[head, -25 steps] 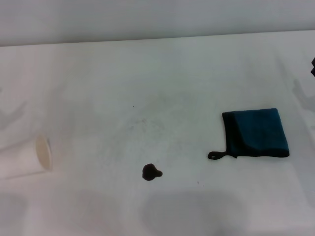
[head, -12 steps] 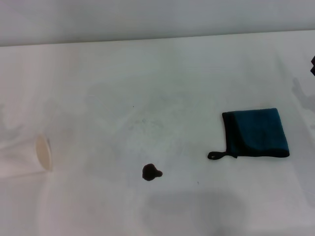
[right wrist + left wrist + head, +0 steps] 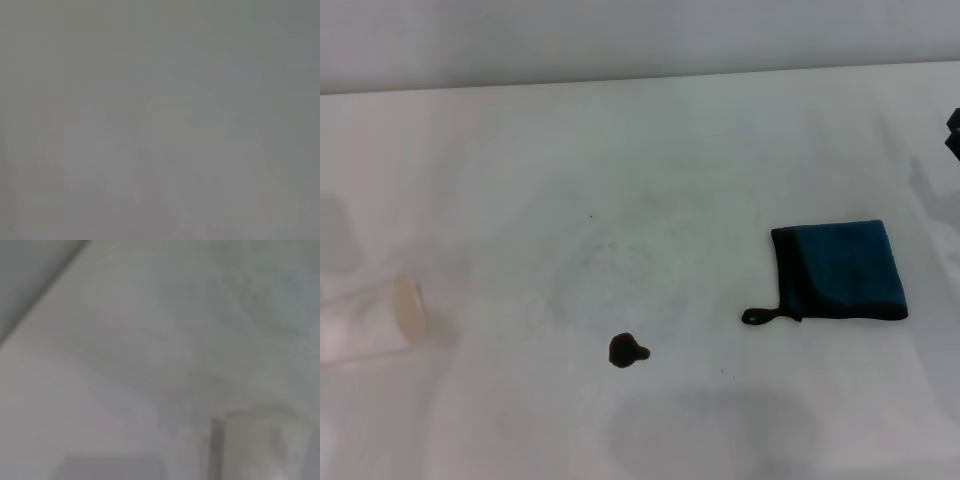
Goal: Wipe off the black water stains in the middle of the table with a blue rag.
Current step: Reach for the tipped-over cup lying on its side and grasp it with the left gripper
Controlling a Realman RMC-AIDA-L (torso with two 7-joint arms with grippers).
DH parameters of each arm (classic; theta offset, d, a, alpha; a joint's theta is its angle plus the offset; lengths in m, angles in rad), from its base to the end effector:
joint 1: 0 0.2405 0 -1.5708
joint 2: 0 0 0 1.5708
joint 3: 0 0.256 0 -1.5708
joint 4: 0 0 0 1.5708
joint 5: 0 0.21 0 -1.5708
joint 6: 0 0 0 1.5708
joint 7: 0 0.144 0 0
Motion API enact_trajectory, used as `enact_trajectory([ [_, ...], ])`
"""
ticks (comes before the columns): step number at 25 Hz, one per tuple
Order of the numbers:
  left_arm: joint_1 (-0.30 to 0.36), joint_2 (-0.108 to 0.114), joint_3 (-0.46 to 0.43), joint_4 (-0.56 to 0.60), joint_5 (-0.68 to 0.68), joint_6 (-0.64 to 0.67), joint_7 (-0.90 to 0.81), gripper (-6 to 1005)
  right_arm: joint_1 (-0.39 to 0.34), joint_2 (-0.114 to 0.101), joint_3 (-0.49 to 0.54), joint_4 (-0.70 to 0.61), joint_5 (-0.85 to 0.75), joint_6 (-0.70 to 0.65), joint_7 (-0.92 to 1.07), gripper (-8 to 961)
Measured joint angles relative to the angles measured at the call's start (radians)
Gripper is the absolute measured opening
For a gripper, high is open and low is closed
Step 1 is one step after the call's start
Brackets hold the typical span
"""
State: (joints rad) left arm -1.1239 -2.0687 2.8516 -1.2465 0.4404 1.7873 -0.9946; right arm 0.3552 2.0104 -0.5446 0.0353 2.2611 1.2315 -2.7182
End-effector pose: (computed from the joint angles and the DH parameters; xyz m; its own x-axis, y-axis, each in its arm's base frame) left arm -0.2718 0.3487 0.1271 0.8910 0.3200 -0.3220 0.2027 -0.9151 -0.3485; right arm 0.3982 0.2859 0.0313 0.6127 -0.0459 -0.7889 -0.7898 0.0003 -0.6134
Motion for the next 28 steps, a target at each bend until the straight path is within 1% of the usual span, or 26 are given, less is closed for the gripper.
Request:
enact_trajectory([
  [6,0.008,-0.005,-0.002,0.063,0.037,-0.031,0.007,877,0.003,0.001,0.0,0.0,-0.003,0.0,0.0,852],
  [10,0.009,-0.008,-0.002,0.128,0.072,-0.108,0.007,877,0.008,0.001,0.0,0.0,-0.011,-0.002,0.0,852],
  [16,0.004,-0.012,-0.002,0.205,0.076,-0.188,0.009,877,0.01,0.001,0.0,-0.001,-0.011,-0.003,0.0,852],
  [24,-0.018,-0.013,-0.001,0.325,0.075,-0.242,0.008,877,0.015,0.001,0.006,-0.003,-0.011,-0.004,0.0,852],
  [28,-0.029,-0.013,-0.002,0.361,0.074,-0.246,0.01,877,0.019,0.001,0.006,-0.003,-0.011,-0.005,0.0,852],
])
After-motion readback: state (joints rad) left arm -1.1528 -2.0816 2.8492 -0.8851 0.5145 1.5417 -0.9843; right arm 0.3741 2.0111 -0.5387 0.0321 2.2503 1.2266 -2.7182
